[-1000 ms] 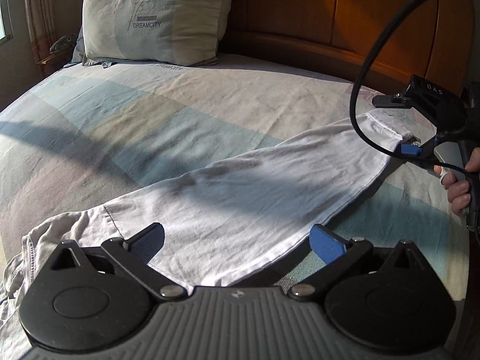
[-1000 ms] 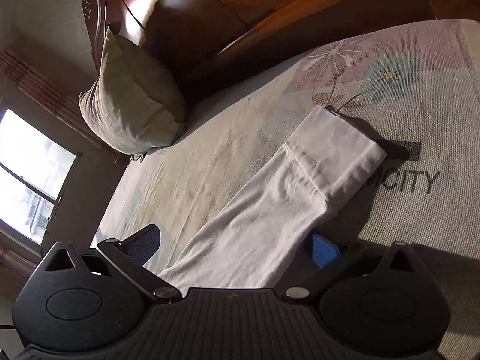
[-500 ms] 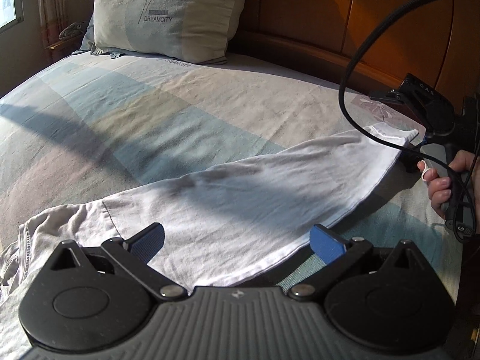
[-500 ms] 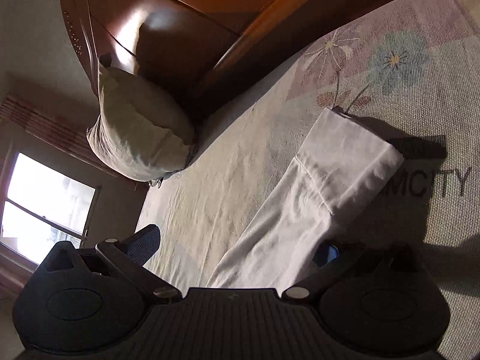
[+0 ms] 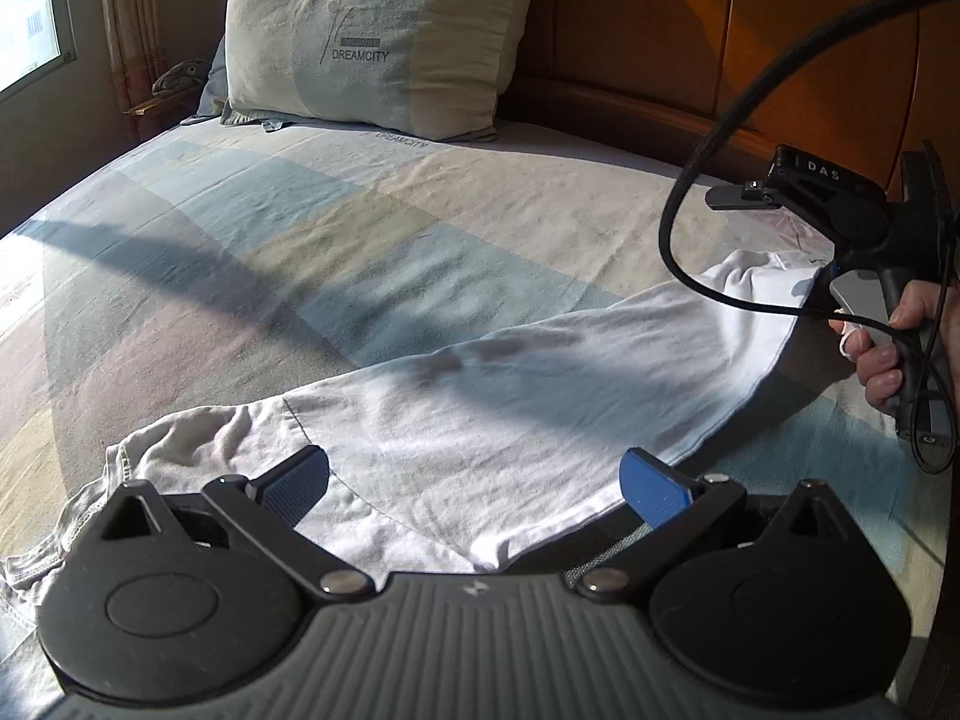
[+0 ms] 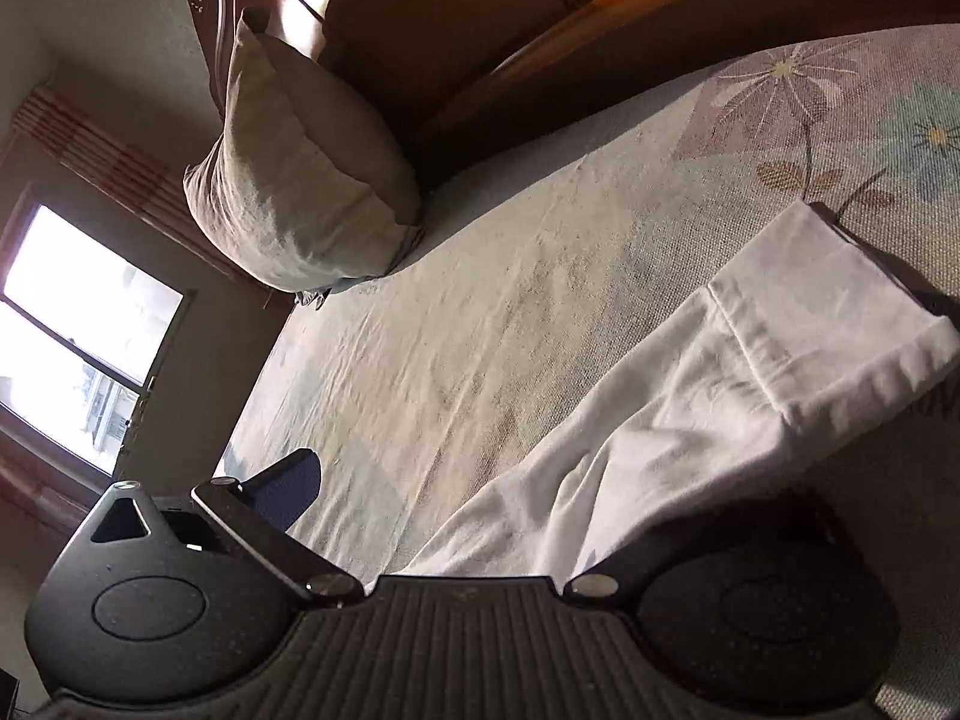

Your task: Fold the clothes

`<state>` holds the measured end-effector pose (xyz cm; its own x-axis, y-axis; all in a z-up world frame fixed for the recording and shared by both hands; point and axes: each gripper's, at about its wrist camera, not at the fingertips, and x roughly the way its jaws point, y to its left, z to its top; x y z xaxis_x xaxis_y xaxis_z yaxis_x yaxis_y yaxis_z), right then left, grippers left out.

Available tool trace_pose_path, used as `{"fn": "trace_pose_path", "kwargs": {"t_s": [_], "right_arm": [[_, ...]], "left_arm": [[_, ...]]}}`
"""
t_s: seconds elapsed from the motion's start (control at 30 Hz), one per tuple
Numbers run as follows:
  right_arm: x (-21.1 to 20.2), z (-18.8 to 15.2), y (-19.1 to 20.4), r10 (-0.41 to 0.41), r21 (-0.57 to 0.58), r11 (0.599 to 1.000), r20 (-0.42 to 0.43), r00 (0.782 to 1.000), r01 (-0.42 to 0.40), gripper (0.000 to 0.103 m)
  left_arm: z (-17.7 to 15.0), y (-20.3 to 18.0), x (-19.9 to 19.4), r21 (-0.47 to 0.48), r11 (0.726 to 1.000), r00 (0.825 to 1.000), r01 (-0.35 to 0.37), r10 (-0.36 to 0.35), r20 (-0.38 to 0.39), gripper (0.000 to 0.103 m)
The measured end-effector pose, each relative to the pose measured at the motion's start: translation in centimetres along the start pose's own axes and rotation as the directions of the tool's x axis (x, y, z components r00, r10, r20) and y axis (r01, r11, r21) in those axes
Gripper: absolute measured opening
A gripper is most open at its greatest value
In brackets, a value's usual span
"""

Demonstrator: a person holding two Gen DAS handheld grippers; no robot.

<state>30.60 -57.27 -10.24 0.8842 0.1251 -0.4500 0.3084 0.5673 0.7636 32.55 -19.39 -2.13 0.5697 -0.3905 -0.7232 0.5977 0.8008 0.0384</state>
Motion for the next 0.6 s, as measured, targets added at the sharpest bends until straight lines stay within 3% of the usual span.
{"fn": "trace_pose_path", "kwargs": {"t_s": [0.13,0.3,0.4,0.6], "right_arm": [[-0.6,-1.1,4.0,0.013,-0.178,0.984,0.006,1.0,-0.012,0.103],[-1.0,-3.7,10.1,-0.011,-0.452,0.892,0.02,1.0,0.019,0.103],[-1.3,-5.4,12.6,0.004,-0.516,0.857,0.014,1.0,0.004,0.103],[-1.5,-8.1,16.3,0.047,-0.514,0.857,0.007,0.999,-0.036,0.103]], "left_arm": [[-1.3,1.3,-0.7,-0.021,1.0,1.0,0.008,-0.008,-0.006,0.102],[-2.6,2.8,-2.6,0.037,0.999,1.0,0.002,-0.003,0.029,0.102],[-3.4,4.3,-4.2,0.06,0.998,0.999,-0.009,0.006,0.049,0.102],[-5.7,7.3,-6.3,0.077,0.996,0.998,-0.043,0.041,0.037,0.102]]}}
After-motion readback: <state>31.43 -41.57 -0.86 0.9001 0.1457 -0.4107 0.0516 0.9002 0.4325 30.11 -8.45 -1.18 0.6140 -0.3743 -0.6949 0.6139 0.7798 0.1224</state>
